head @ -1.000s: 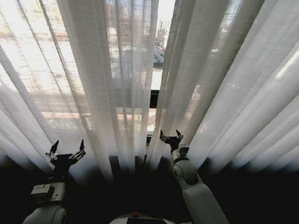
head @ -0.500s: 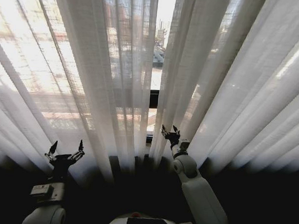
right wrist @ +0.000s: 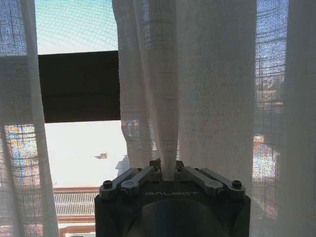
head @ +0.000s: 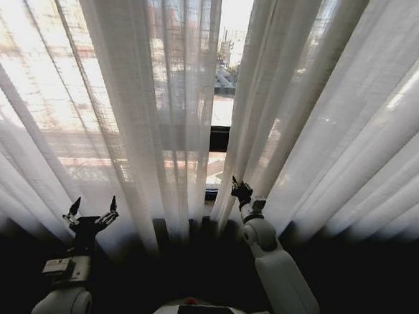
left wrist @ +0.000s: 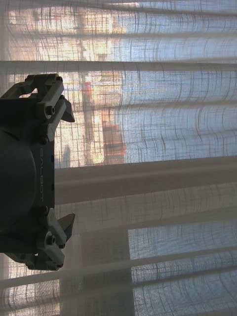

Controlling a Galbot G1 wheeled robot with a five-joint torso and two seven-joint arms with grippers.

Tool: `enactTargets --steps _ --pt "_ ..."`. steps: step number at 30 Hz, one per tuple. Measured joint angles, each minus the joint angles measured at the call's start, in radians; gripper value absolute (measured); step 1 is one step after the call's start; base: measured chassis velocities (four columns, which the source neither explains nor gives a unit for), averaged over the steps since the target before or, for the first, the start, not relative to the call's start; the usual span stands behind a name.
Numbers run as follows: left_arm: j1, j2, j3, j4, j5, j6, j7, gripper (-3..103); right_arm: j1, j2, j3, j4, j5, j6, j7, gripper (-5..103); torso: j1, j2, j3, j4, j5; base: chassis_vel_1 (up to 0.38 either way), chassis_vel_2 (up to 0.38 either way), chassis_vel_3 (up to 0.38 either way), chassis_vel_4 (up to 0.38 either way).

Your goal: Open the curtains by pulling them apart, changing their state from closed to fully open.

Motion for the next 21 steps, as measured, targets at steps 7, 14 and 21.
enactTargets --steps 7,14,21 --pt "0.001 -0.002 0.002 0.000 0.002 -0.001 0.000 100 -0.007 -0.004 0.007 0.015 0.001 -0.001 0.004 0 0.000 0.000 0.000 0.0000 0.0000 0.000 0.000 0.000 0.000" --pt "0.000 -0.003 0.004 0.000 0.004 -0.002 0.000 100 -0.017 -0.006 0.011 0.033 0.011 -0.005 0.012 0 0.000 0.000 0.000 0.0000 0.0000 0.000 0.000 0.000 0.000" --pt "0.000 -0.005 0.006 0.000 0.006 -0.003 0.000 100 -0.024 -0.007 0.022 0.040 0.013 -0.017 0.009 0 0.000 0.000 0.000 0.0000 0.0000 0.000 0.000 0.000 0.000"
